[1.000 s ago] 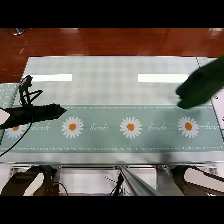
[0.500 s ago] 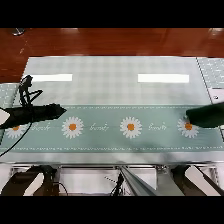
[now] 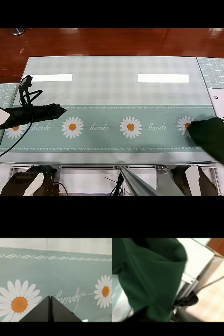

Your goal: Fold the shirts.

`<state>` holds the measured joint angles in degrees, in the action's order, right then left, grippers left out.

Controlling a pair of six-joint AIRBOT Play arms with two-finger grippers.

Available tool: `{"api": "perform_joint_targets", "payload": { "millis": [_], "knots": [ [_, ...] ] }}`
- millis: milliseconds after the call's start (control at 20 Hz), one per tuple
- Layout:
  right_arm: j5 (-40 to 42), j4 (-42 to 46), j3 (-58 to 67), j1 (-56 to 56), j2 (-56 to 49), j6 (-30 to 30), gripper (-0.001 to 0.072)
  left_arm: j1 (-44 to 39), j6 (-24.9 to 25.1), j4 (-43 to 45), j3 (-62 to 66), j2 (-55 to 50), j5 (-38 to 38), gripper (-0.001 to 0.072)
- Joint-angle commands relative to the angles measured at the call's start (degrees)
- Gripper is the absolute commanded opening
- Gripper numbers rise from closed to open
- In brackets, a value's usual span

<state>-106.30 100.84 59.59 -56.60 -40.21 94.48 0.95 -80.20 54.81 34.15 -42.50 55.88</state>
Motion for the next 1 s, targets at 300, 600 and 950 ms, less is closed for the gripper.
{"api": "perform_joint_targets", "payload": {
  "millis": [300,600,950],
  "knots": [
    [9.5,-14.7,3.7,7.1,-4.8,-2.6,0.0085,2.5,9.2,0.0,7.5,-3.1,0.5,0.003],
    [34.8,-43.5,21.0,43.4,-19.6,-5.0,0.0023,-5.2,9.0,-1.2,46.4,-19.6,7.1,0.0028],
    [36.2,-1.9,16.7,75.6,-36.3,9.2,0.0023,-17.0,-12.3,31.8,39.5,-23.0,10.3,0.003]
  ]
}}
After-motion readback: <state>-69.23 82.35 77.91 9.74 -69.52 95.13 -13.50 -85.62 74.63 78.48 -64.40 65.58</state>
